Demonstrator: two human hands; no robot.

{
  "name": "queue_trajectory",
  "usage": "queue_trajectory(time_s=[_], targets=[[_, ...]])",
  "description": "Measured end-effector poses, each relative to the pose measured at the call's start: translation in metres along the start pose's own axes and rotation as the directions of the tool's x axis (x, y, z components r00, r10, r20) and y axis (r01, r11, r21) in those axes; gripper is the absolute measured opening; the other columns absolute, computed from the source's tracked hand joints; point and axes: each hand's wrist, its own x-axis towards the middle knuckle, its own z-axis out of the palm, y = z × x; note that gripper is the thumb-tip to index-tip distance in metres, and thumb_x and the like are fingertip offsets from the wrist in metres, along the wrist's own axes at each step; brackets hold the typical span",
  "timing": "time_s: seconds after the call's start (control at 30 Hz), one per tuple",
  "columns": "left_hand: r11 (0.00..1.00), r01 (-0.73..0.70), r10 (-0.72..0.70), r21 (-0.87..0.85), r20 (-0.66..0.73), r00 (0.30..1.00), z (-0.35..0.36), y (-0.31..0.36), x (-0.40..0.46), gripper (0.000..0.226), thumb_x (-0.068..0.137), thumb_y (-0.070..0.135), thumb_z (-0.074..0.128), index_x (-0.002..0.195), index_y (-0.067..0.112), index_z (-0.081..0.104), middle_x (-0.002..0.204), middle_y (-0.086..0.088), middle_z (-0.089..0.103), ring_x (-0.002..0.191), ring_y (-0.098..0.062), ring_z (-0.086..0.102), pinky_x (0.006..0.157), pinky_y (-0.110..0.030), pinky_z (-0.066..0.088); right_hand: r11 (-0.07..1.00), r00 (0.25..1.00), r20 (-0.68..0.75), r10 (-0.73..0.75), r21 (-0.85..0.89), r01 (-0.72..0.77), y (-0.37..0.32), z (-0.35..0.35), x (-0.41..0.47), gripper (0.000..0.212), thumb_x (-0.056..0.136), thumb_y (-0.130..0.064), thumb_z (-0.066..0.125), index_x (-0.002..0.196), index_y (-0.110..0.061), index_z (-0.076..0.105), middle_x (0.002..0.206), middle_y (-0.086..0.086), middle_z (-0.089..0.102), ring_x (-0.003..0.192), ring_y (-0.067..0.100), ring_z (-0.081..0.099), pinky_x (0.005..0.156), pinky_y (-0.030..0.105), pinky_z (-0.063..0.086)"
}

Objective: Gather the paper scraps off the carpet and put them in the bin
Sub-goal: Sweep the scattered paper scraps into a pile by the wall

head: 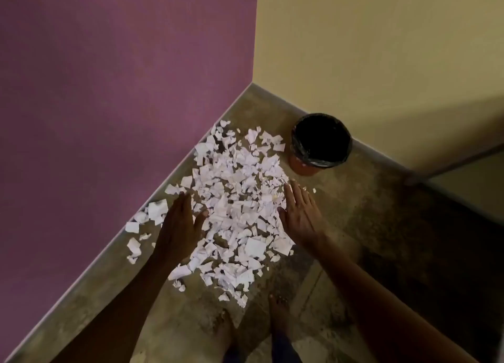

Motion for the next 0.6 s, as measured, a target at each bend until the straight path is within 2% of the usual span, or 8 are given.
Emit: queue_trajectory(time_s=[0.13,0.27,0.37,0.43,0.5,0.6], targets=[[0.995,0.097,-0.096,-0.025,0.042,0.995,0.061,-0.026,0.003,0.077,0.095,0.051,0.034,0.153,0.003,0.02,0.162,-0.017,0.011,0.15,-0.03,0.013,0.118,-0.047,0.026,0.999,0.996,0.08,0.03,0.014,-0.031,0.017,0.062,0.003,0.065,0.097,-0.042,0.028,0.148,-0.002,0.028,0.153,0.023,0.03,0.14,0.036,0.034,0.112,0.05,0.035],[0.996,0.089,-0.088,-0.032,0.017,0.996,0.127,-0.063,0.004,0.076,0.095,0.05,0.035,0.152,0.001,0.023,0.161,-0.019,0.012,0.149,-0.035,0.016,0.112,-0.053,0.034,0.999,0.99,0.135,-0.045,-0.002,0.045,0.033,0.133,0.007,0.064,0.1,-0.043,0.03,0.15,-0.005,0.022,0.155,0.022,0.025,0.141,0.037,0.033,0.114,0.048,0.032],[0.996,0.089,-0.089,-0.005,-0.009,0.996,0.175,-0.089,0.012,0.084,0.096,0.062,0.024,0.152,-0.001,0.022,0.161,-0.019,0.013,0.149,-0.031,0.015,0.115,-0.044,0.031,0.996,0.98,0.176,-0.094,0.011,0.094,0.041,0.188,0.014,0.064,0.099,-0.043,0.029,0.151,-0.006,0.022,0.155,0.022,0.025,0.141,0.037,0.033,0.113,0.049,0.032],[0.998,0.06,-0.06,0.015,-0.018,0.998,0.208,-0.105,0.02,0.088,0.095,0.065,0.017,0.152,-0.001,0.02,0.161,-0.018,0.014,0.15,-0.029,0.013,0.116,-0.04,0.03,0.993,0.975,0.19,-0.119,0.022,0.117,0.044,0.222,0.021,0.065,0.097,-0.042,0.03,0.15,-0.005,0.026,0.154,0.022,0.029,0.139,0.037,0.036,0.11,0.05,0.036],[0.998,0.066,-0.065,0.021,-0.027,0.998,0.244,-0.12,0.028,0.085,0.096,0.062,0.021,0.153,-0.001,0.019,0.162,-0.017,0.014,0.15,-0.028,0.013,0.114,-0.04,0.032,0.992,0.971,0.202,-0.128,0.019,0.127,0.046,0.257,0.03,0.065,0.095,-0.042,0.031,0.147,-0.004,0.034,0.151,0.022,0.036,0.135,0.037,0.043,0.105,0.05,0.04],[0.994,0.112,-0.111,0.018,-0.007,0.994,0.303,-0.142,0.036,0.084,0.095,0.06,0.024,0.153,0.001,0.017,0.162,-0.015,0.012,0.15,-0.028,0.014,0.112,-0.043,0.037,0.985,0.956,0.237,-0.175,0.034,0.172,0.053,0.316,0.039,0.063,0.095,-0.04,0.034,0.145,-0.002,0.037,0.149,0.025,0.038,0.132,0.039,0.045,0.104,0.051,0.044]])
